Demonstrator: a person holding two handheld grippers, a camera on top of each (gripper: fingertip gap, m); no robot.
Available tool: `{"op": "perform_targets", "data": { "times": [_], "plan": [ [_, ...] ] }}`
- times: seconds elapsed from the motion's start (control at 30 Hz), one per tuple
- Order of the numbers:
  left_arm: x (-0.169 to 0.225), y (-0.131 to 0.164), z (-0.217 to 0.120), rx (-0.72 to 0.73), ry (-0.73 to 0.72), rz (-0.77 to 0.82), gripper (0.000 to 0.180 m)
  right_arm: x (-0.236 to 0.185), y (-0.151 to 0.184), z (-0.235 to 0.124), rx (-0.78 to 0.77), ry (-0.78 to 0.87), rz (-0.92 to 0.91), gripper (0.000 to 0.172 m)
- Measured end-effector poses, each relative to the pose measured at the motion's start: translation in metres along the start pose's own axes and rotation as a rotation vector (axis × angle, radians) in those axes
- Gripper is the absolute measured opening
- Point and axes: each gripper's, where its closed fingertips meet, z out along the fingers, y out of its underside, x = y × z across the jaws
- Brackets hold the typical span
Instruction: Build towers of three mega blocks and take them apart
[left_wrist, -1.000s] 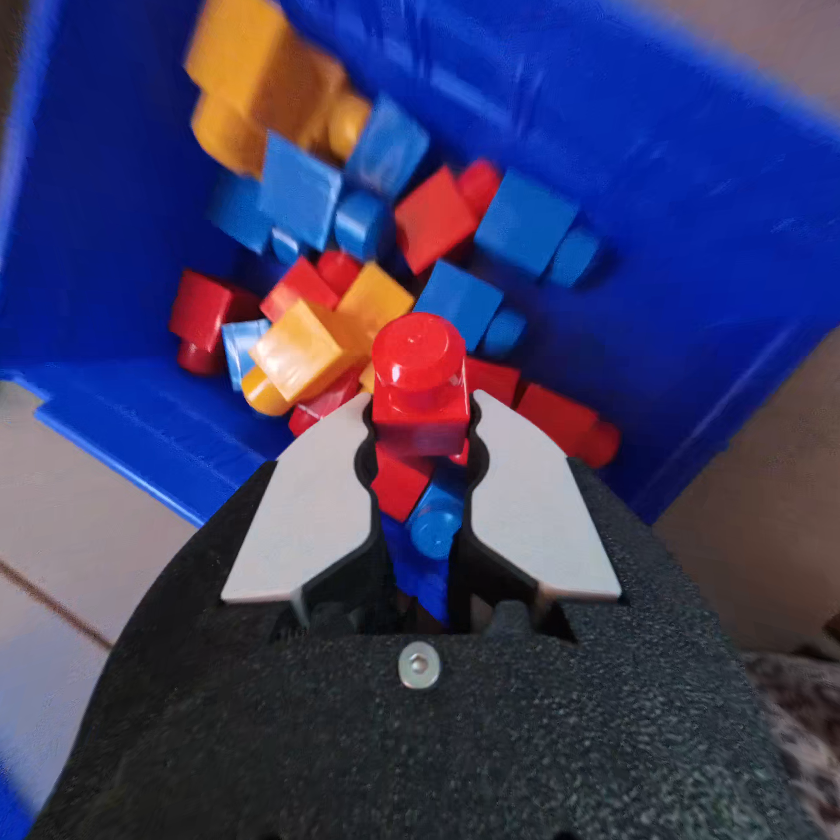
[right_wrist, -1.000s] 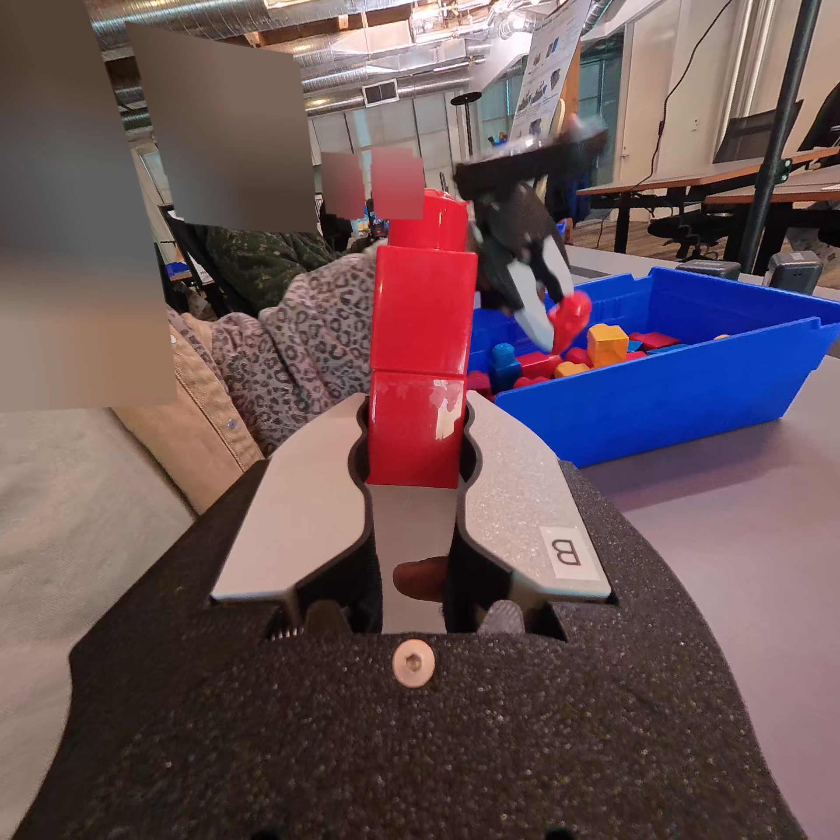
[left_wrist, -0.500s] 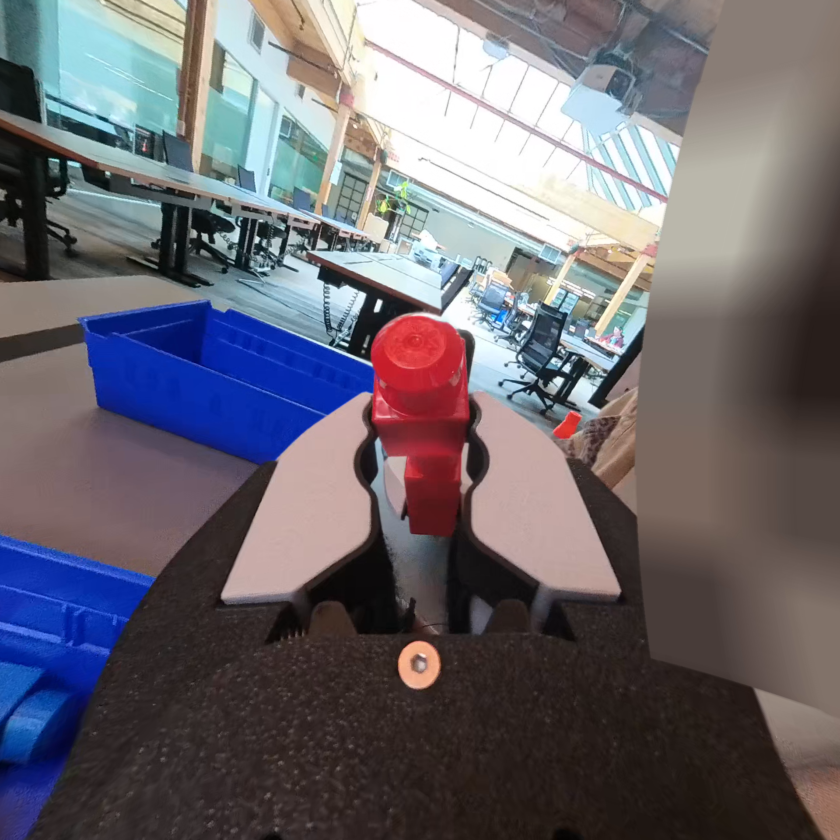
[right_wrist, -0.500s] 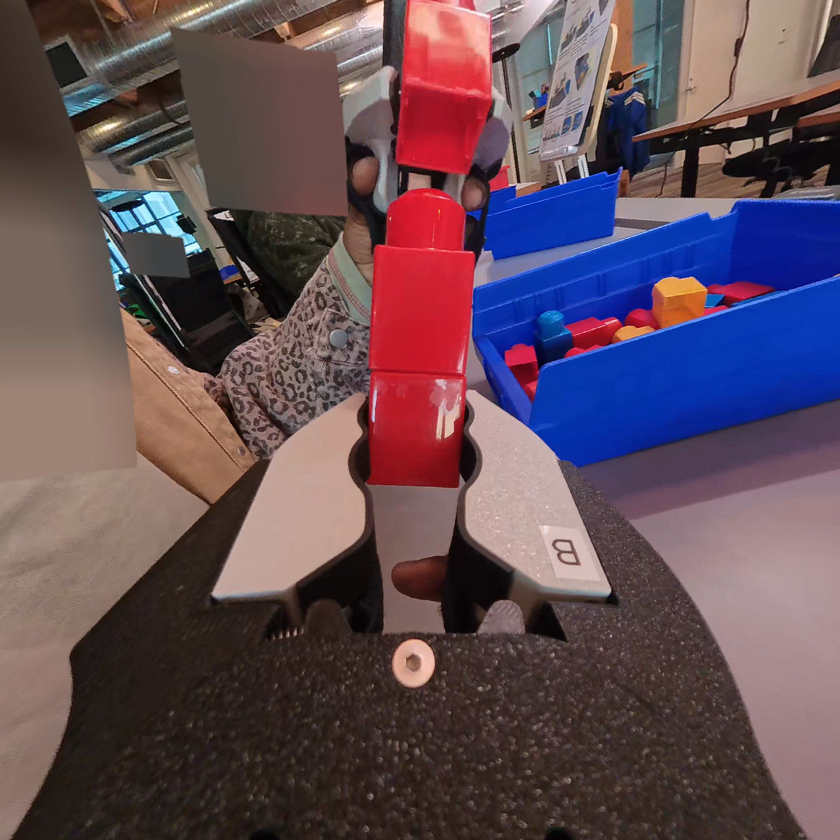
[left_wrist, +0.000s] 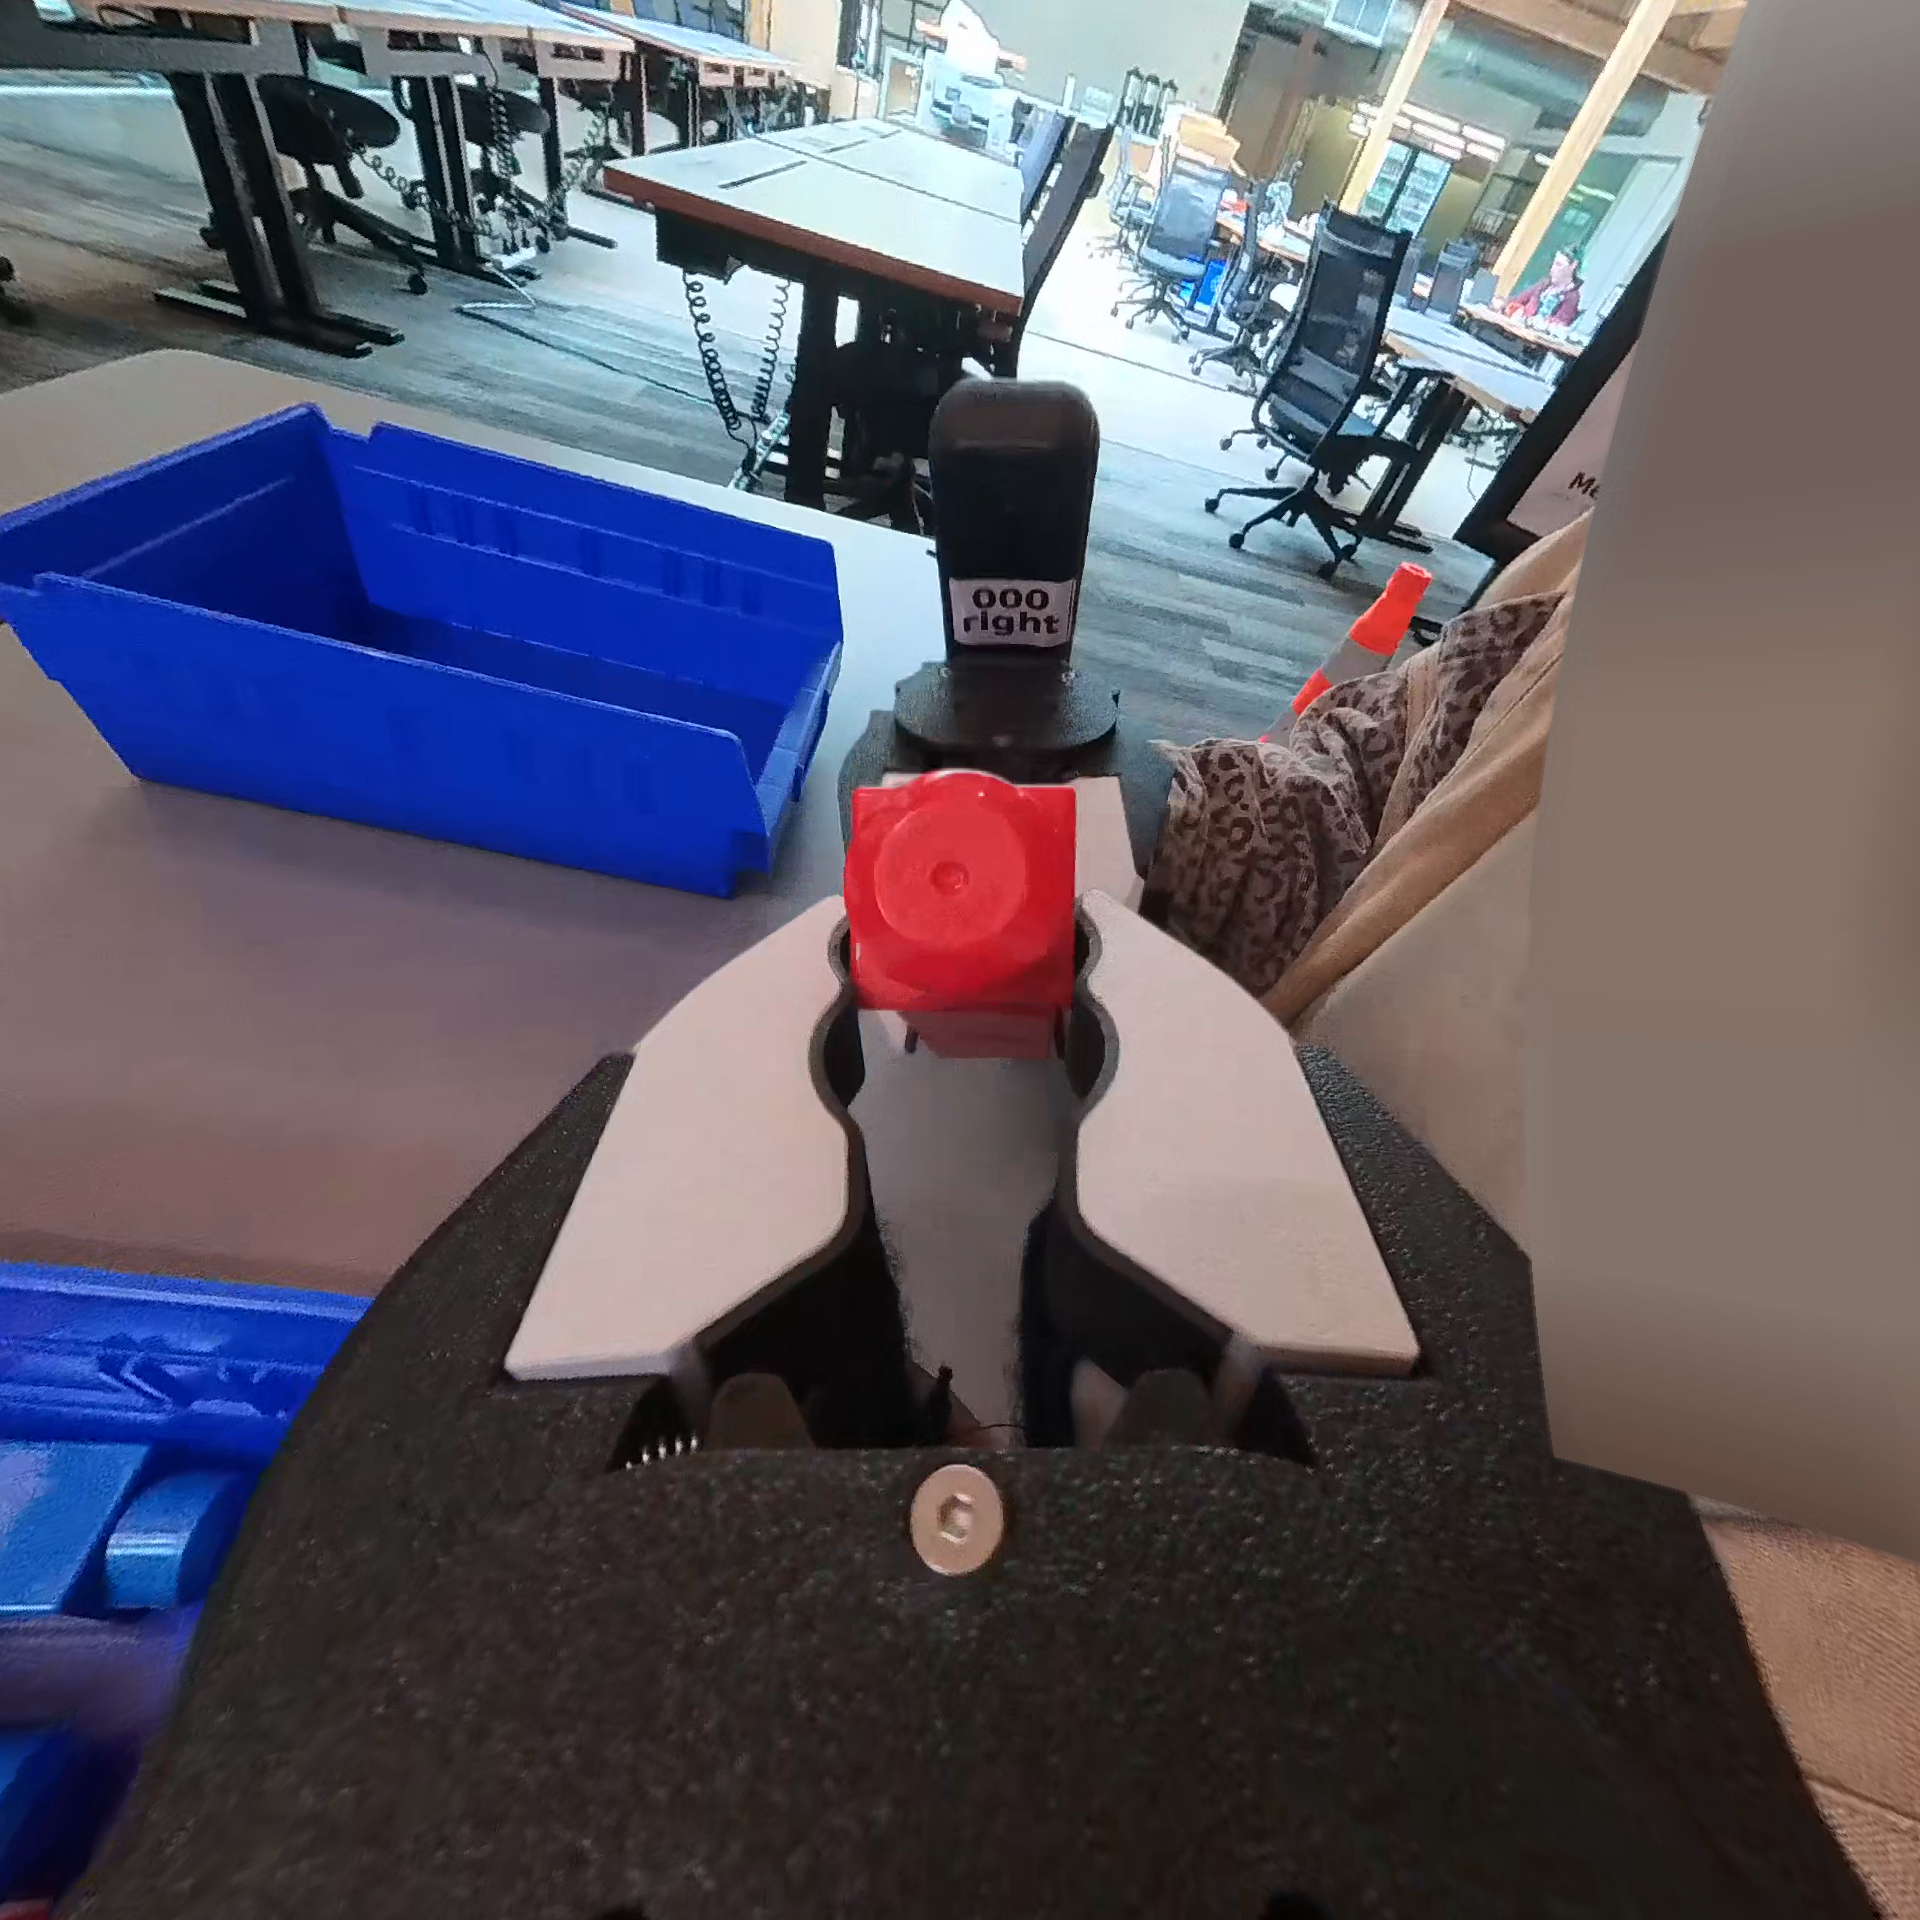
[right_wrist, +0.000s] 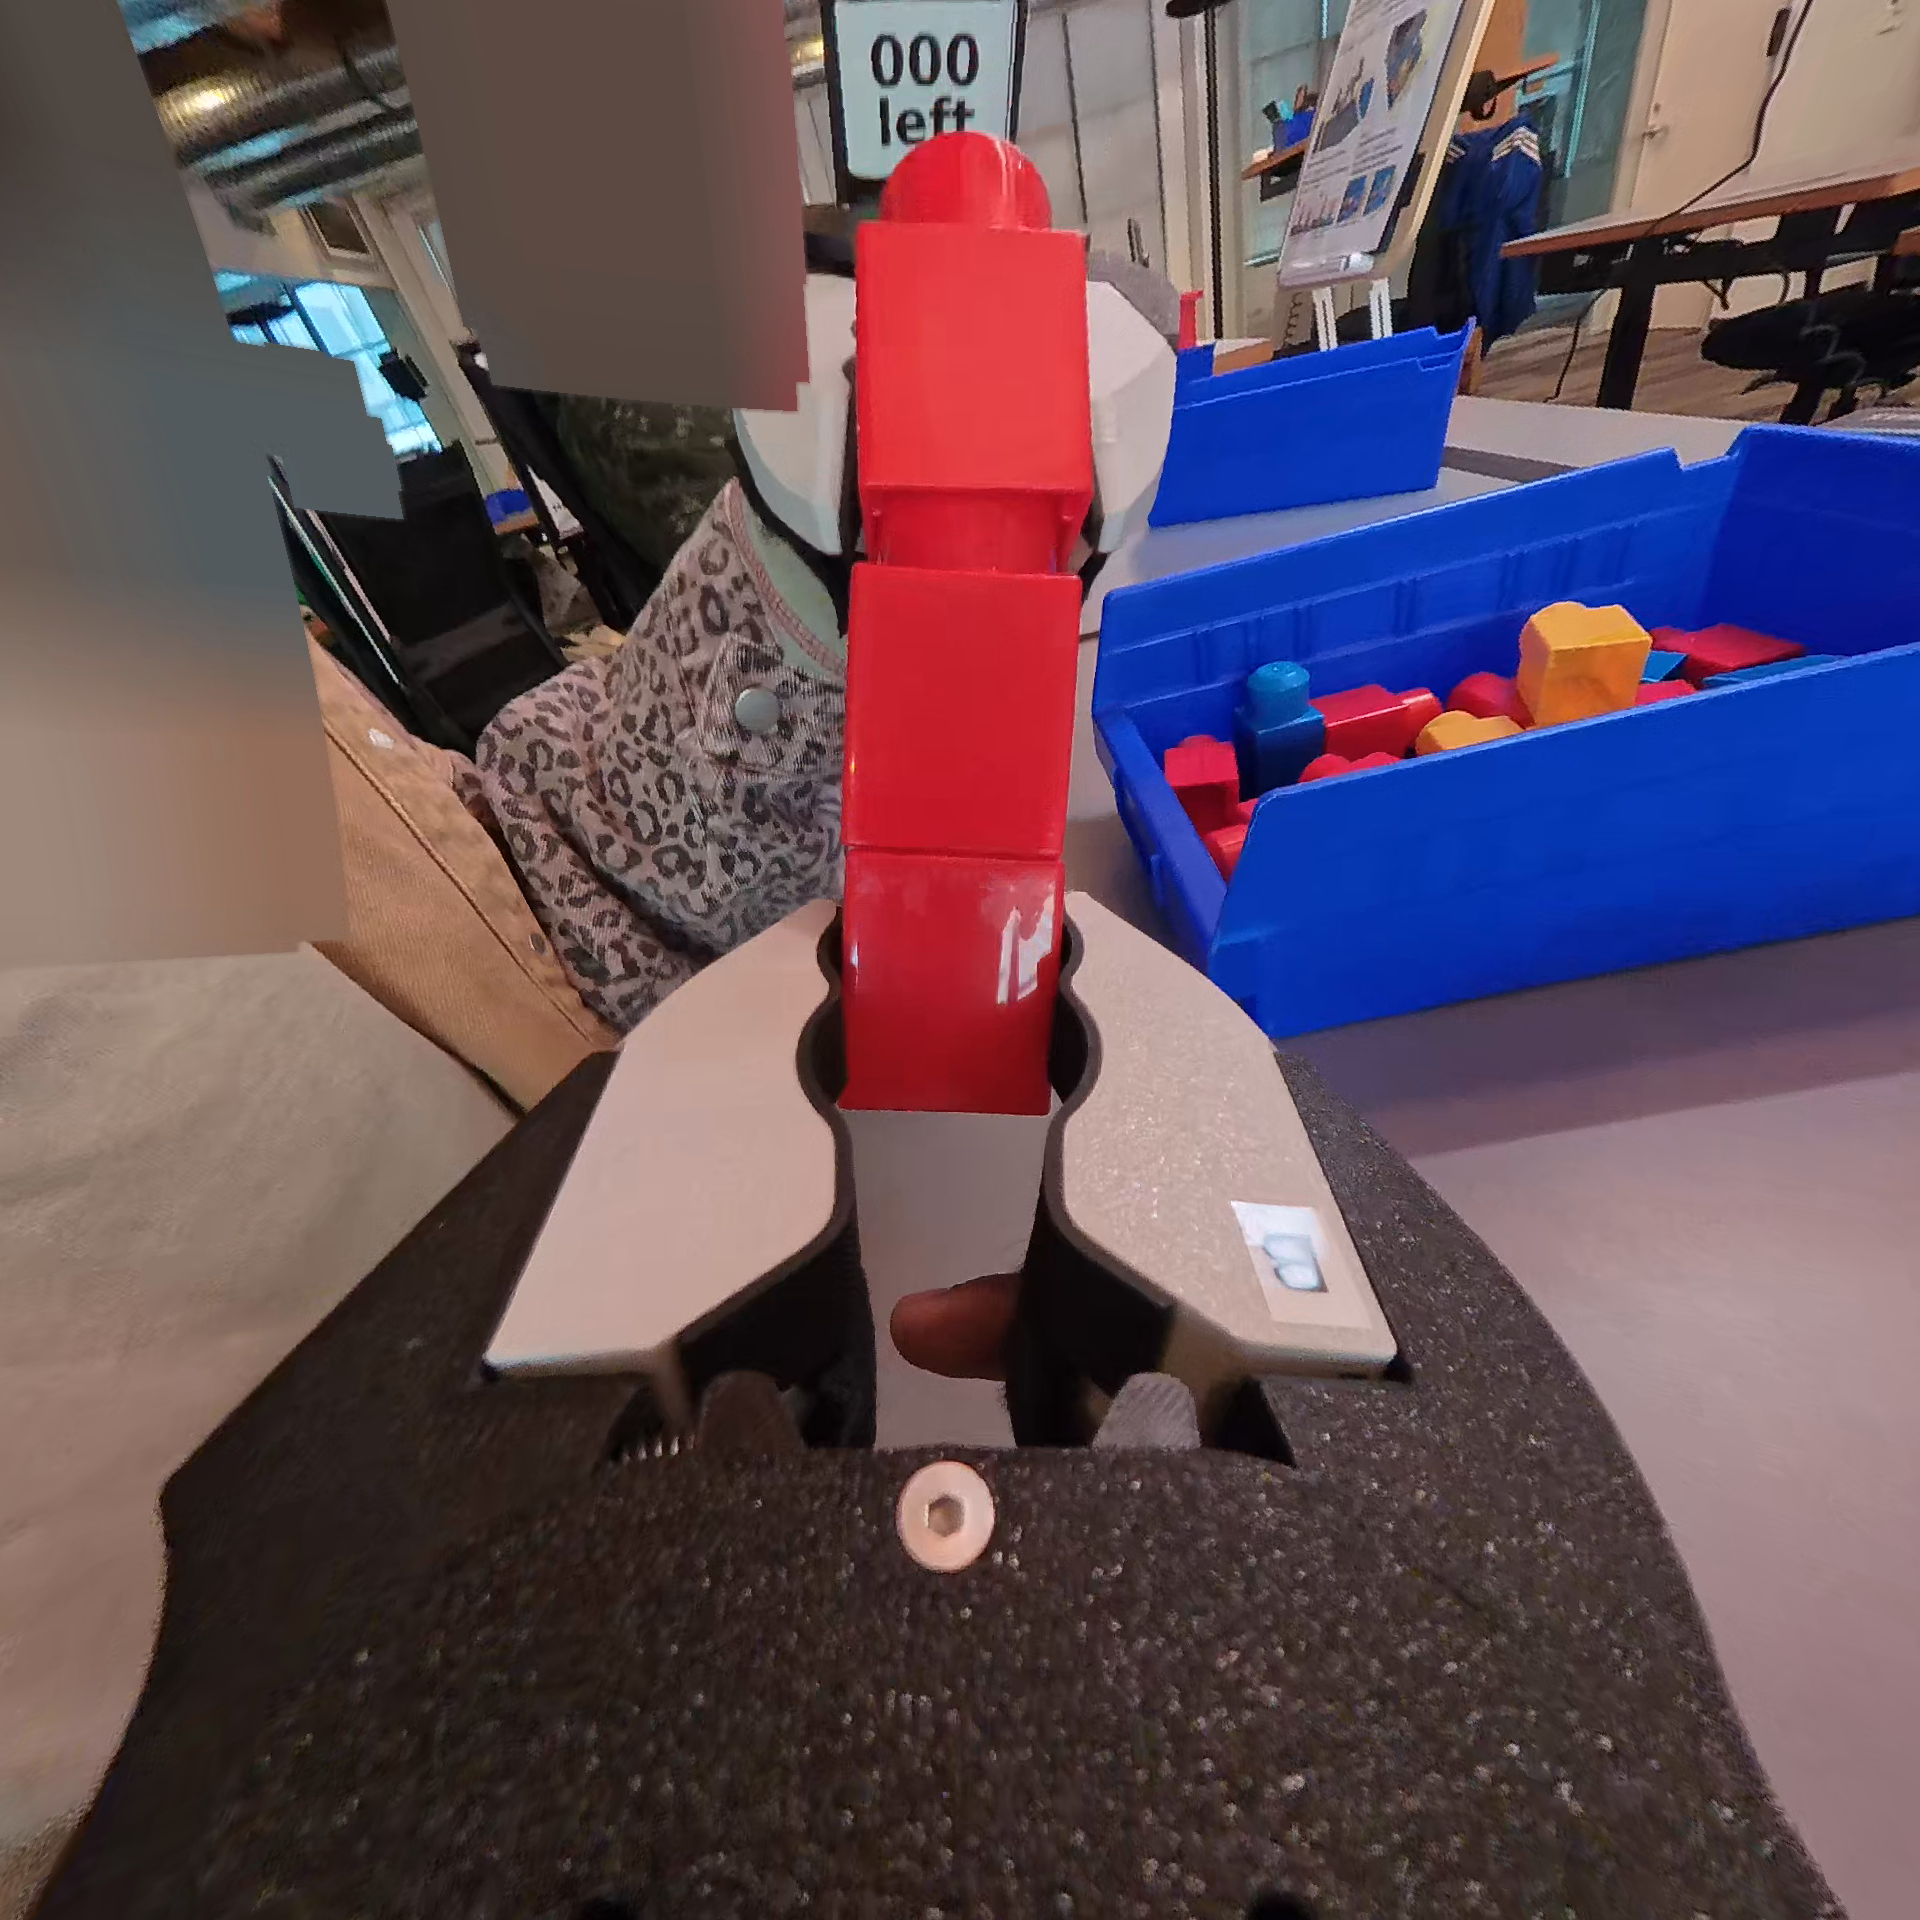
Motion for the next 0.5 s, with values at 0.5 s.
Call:
{"op": "perform_targets", "data": {
  "times": [0.5],
  "plan": [
    [-0.002,0.041,0.003,-0.292,-0.047,0.038,0.036,0.005,0.034,0.000,-0.243,0.049,-0.114,0.035]
  ]
}}
